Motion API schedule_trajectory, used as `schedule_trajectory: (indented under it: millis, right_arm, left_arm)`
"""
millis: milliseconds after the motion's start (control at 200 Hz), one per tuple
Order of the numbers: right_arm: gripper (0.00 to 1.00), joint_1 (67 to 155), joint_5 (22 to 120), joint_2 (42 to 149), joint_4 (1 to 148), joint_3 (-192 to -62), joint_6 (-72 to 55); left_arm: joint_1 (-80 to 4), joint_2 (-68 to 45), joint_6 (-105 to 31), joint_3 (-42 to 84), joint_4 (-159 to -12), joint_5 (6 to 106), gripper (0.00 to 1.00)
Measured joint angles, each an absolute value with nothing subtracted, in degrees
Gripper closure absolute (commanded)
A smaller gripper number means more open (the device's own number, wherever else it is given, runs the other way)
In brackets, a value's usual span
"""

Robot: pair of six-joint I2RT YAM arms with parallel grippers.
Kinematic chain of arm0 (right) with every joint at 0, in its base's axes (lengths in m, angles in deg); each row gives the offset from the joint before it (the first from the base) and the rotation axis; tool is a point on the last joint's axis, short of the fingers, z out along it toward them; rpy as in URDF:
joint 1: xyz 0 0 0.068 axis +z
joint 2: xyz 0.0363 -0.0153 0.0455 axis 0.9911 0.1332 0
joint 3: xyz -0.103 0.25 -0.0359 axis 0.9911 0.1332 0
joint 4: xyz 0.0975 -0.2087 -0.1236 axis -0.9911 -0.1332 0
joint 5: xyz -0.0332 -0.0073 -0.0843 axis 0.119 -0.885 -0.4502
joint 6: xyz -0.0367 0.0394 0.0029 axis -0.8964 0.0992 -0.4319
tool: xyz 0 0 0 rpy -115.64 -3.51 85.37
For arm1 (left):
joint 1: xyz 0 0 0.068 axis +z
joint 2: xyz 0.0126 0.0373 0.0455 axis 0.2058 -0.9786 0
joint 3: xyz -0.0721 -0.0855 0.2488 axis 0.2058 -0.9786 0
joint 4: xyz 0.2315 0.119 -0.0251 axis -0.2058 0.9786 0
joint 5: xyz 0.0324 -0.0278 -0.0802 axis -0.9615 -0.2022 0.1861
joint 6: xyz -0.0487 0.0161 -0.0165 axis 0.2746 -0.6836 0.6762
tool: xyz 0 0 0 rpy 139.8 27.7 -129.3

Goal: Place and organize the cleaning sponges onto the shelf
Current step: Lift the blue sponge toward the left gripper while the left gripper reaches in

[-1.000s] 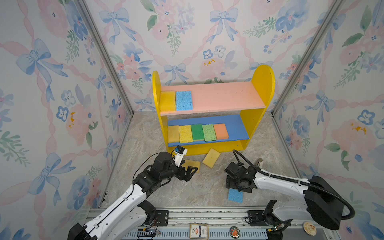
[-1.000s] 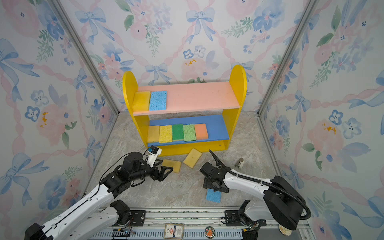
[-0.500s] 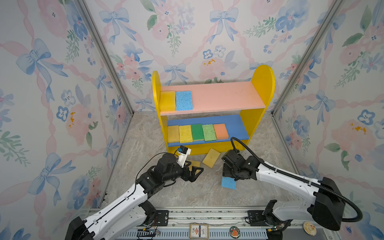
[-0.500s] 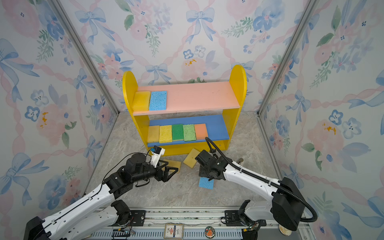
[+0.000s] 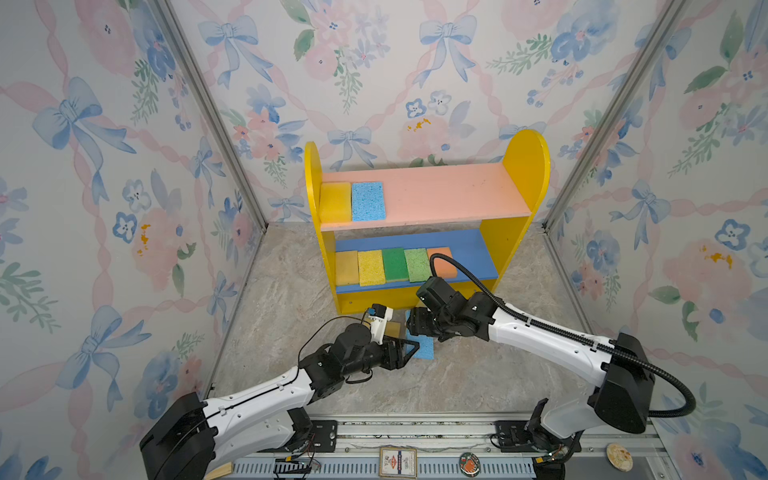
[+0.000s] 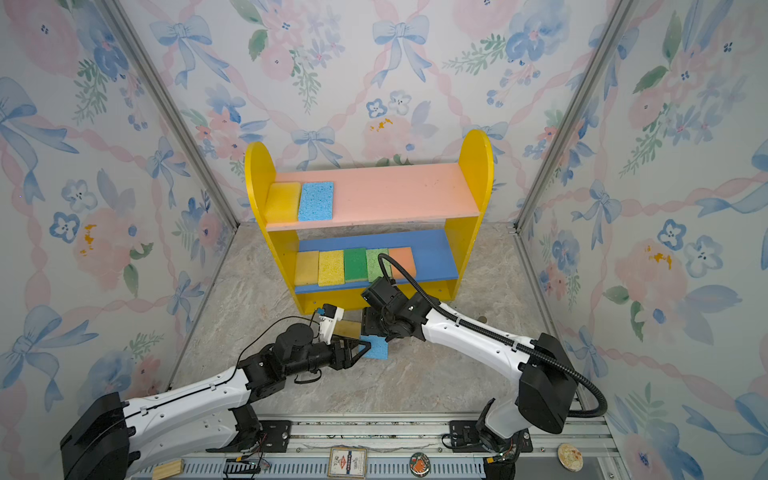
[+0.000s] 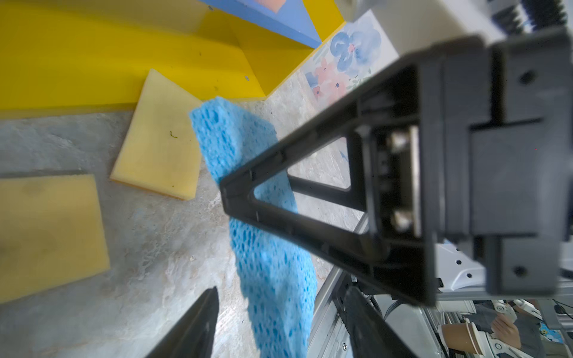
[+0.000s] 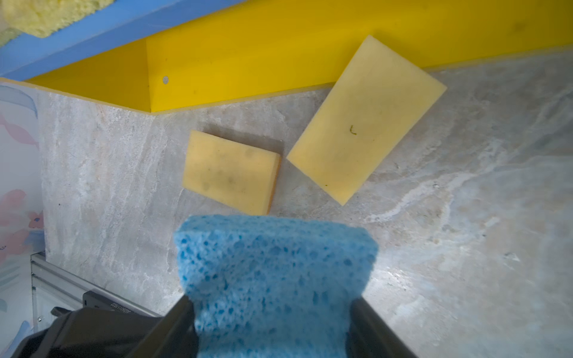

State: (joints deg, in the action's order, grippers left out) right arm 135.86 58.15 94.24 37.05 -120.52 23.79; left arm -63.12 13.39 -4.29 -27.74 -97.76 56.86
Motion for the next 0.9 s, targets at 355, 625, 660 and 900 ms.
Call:
schedule_trajectory:
  millis: [355,625,660,900]
  right_arm:
    - [0.19,136.65,58.55,94.98,37.33,-121.2,23.2]
    - [0.03,135.31,58.74,93.21,36.56,-121.85,20.12]
    - [0.03,134.48,59.36,91.77,36.5,-121.75,19.73]
    - [0.0,126.57,70.53,74.46,46.49,-112.3,19.73]
  left_arm:
    - [-62.83,11.77,-0.13,-27.81,-99.48,55.26,0.92]
    - [-61.13,13.33,1.2,-29.16,-100.53,55.76,0.93]
    - [-60.36,14.2,1.64,-29.51,-100.53,56.05,0.94]
    - [-53.89,25.59,9.44,-34.19,-104.25,55.9,0.93]
